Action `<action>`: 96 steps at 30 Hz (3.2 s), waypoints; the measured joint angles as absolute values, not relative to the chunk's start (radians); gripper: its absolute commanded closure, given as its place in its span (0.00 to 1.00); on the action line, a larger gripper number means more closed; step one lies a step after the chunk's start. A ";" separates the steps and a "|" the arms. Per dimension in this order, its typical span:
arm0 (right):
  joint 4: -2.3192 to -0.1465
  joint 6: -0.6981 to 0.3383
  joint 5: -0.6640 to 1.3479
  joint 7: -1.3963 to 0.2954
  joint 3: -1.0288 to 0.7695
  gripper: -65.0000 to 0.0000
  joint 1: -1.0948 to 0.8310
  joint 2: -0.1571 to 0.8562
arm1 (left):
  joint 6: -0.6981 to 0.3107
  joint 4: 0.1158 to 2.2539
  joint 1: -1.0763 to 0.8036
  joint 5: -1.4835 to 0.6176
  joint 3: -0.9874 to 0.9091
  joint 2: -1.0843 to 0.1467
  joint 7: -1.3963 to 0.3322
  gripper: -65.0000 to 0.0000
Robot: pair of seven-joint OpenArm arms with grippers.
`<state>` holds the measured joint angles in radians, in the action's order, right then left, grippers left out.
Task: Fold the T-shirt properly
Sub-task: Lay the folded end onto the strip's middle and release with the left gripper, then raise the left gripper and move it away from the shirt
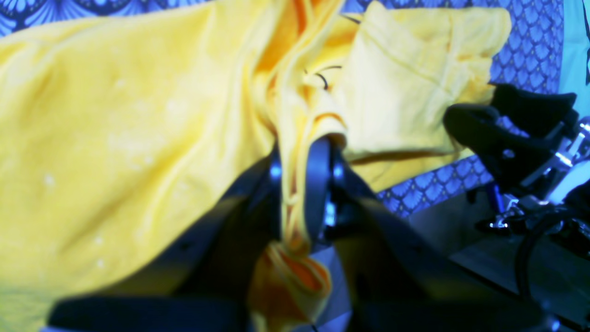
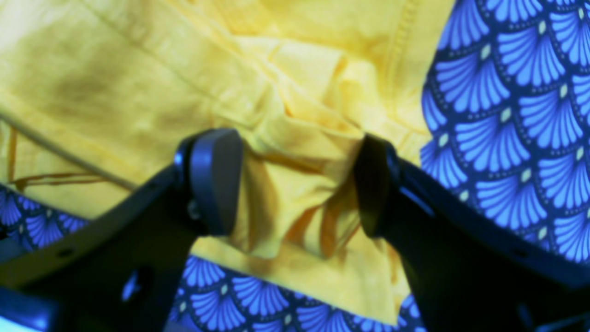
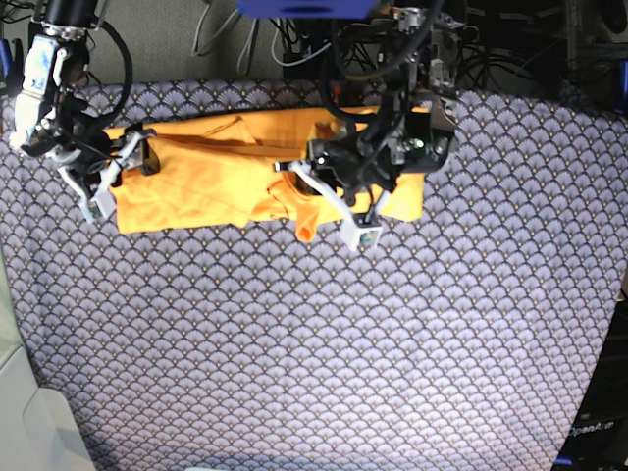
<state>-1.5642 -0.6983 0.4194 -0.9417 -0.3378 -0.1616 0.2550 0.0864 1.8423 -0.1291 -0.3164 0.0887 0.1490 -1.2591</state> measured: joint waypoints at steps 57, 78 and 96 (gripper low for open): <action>-1.692 -0.698 0.426 -1.061 -0.347 0.39 -0.103 0.290 | -0.109 1.844 -0.198 -0.495 -0.401 0.072 -1.227 0.33; -1.448 -0.699 0.501 -1.110 -0.481 0.39 -0.059 0.286 | -0.108 1.659 -0.142 -0.496 -0.402 0.073 -1.135 0.33; -1.428 -0.698 0.731 -1.225 -0.489 0.39 0.006 0.382 | -0.105 1.676 -0.168 -0.638 -0.402 0.033 -1.135 0.33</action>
